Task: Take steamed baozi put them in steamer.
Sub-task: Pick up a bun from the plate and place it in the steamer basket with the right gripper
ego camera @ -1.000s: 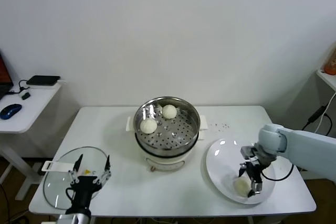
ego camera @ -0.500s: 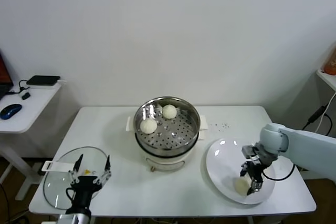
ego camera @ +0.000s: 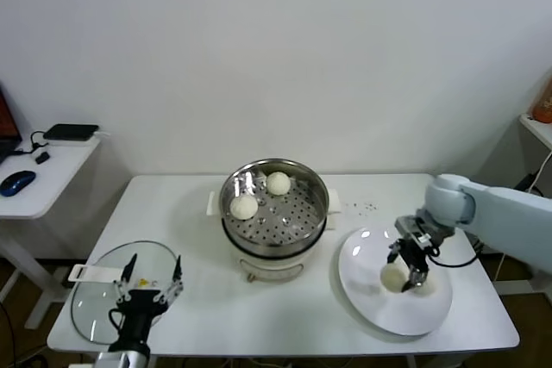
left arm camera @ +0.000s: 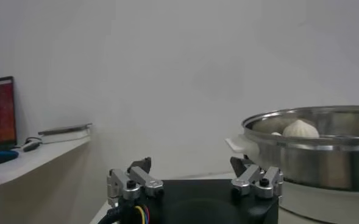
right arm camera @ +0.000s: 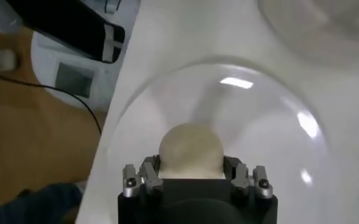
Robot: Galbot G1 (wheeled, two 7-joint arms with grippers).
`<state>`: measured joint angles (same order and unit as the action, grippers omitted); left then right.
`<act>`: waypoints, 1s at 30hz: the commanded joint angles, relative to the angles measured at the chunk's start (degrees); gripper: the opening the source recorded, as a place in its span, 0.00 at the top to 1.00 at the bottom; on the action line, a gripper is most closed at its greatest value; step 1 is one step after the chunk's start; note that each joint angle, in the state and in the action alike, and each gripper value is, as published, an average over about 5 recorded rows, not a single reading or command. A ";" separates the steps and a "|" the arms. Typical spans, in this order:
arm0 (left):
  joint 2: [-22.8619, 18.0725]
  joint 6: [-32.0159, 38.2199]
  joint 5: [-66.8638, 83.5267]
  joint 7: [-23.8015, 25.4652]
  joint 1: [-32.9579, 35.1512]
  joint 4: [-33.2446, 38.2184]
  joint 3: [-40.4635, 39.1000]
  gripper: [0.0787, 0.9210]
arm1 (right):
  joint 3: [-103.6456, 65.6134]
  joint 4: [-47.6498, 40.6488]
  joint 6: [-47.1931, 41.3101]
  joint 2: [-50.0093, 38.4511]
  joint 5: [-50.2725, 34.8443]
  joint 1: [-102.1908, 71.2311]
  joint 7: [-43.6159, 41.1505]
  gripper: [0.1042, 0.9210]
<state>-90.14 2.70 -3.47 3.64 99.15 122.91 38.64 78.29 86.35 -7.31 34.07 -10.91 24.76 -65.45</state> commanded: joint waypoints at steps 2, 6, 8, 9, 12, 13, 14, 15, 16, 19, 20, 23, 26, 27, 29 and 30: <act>-0.01 -0.27 -0.16 0.00 0.17 0.34 -0.08 0.12 | 2.82 5.55 16.50 4.19 2.97 21.95 -2.62 0.32; -0.05 -0.39 -0.19 -0.03 0.30 0.48 -0.06 0.12 | 3.28 5.32 21.39 7.92 3.04 27.80 -2.92 0.32; -0.06 -0.46 -0.21 -0.03 0.33 0.57 -0.05 0.12 | 2.69 4.98 23.71 10.31 3.19 29.64 -2.89 0.32; -0.07 -0.49 -0.22 -0.04 0.33 0.60 -0.03 0.12 | 2.20 4.79 24.77 11.46 3.39 30.26 -2.85 0.32; -0.10 -0.62 -0.27 -0.08 0.32 0.71 0.02 0.12 | 0.19 4.09 26.74 15.18 4.07 30.45 -2.64 0.32; -0.10 -0.66 -0.30 -0.07 0.35 0.78 0.04 0.12 | -0.43 3.83 26.99 16.43 4.27 30.19 -2.53 0.32; -0.11 -0.69 -0.33 -0.07 0.40 0.86 0.06 0.12 | -1.10 3.54 27.13 17.77 4.56 29.74 -2.41 0.32; -0.10 -0.72 -0.36 -0.05 0.47 0.95 0.09 0.12 | -1.61 3.25 27.22 18.86 4.85 29.18 -2.30 0.32; -0.07 -0.73 -0.39 -0.03 0.56 1.06 0.15 0.12 | -2.17 2.88 27.27 20.08 5.20 28.39 -2.16 0.32; 0.13 -0.76 -0.42 0.01 0.84 1.37 0.42 0.12 | -4.22 1.19 27.82 24.10 7.50 25.33 -1.71 0.32; 0.19 -0.78 -0.42 0.01 0.90 1.46 0.53 0.12 | -4.88 0.36 28.14 25.58 8.48 24.20 -1.53 0.32; 0.28 -0.90 -0.41 0.00 0.94 1.62 0.75 0.12 | -5.88 -2.37 28.99 29.56 10.81 21.12 -1.08 0.32; 0.29 -1.12 -0.47 -0.03 0.75 1.68 0.75 0.12 | -6.55 -5.04 29.83 33.39 12.78 18.44 -0.61 0.32; 0.27 -1.20 -0.55 -0.04 0.64 1.69 0.71 0.12 | -6.79 -5.75 30.12 34.46 13.42 17.59 -0.49 0.32; 0.18 -1.39 -0.77 -0.06 0.34 1.69 0.60 0.12 | -7.19 -7.09 30.46 36.31 14.63 15.74 -0.40 0.32; 0.13 -1.48 -0.88 -0.07 0.19 1.69 0.52 0.12 | -7.25 -7.67 30.51 37.02 14.99 14.93 -0.38 0.32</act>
<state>-89.97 1.49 -3.99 3.61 99.75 124.57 39.29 73.82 84.44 19.43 59.07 -1.46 45.22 -66.32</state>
